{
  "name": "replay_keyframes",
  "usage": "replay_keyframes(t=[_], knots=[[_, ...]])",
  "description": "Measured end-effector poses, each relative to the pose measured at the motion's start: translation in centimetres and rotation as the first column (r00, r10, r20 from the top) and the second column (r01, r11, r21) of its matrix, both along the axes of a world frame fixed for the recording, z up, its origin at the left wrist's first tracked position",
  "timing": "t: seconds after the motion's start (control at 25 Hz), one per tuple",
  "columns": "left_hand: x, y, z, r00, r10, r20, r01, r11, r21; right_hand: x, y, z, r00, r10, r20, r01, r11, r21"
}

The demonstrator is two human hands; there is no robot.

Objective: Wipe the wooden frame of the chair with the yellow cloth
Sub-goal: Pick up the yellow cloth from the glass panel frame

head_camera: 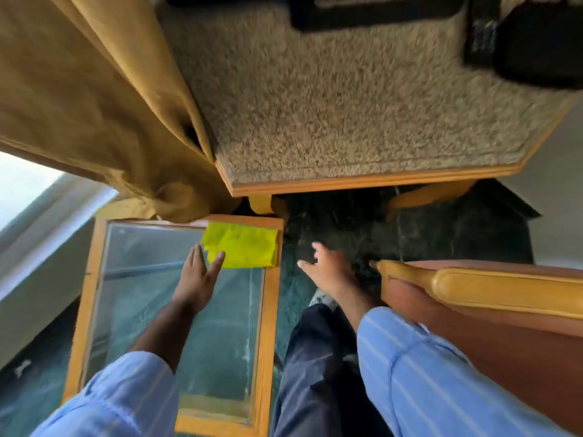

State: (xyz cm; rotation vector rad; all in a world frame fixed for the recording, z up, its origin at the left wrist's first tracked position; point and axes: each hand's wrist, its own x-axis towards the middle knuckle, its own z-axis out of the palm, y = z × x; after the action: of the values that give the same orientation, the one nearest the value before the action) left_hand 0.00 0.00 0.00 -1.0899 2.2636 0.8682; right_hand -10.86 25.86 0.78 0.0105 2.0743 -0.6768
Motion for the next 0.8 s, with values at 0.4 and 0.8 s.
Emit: replay_keyframes(t=[0.4,0.8], knots=[[-3.1,-4.8,-13.2,0.959,0.281,-0.044,-0.284,0.95,-0.133,2.7,-8.8,-14.3,0.618,-0.595,0.515,0.715,0.697,-0.052],[-2.4,-1.4,-11.3,0.764,0.58,-0.284,-0.549,0.815,0.186,0.6,-8.2,-11.9,0.739,-0.597,0.312,0.663,0.728,-0.177]])
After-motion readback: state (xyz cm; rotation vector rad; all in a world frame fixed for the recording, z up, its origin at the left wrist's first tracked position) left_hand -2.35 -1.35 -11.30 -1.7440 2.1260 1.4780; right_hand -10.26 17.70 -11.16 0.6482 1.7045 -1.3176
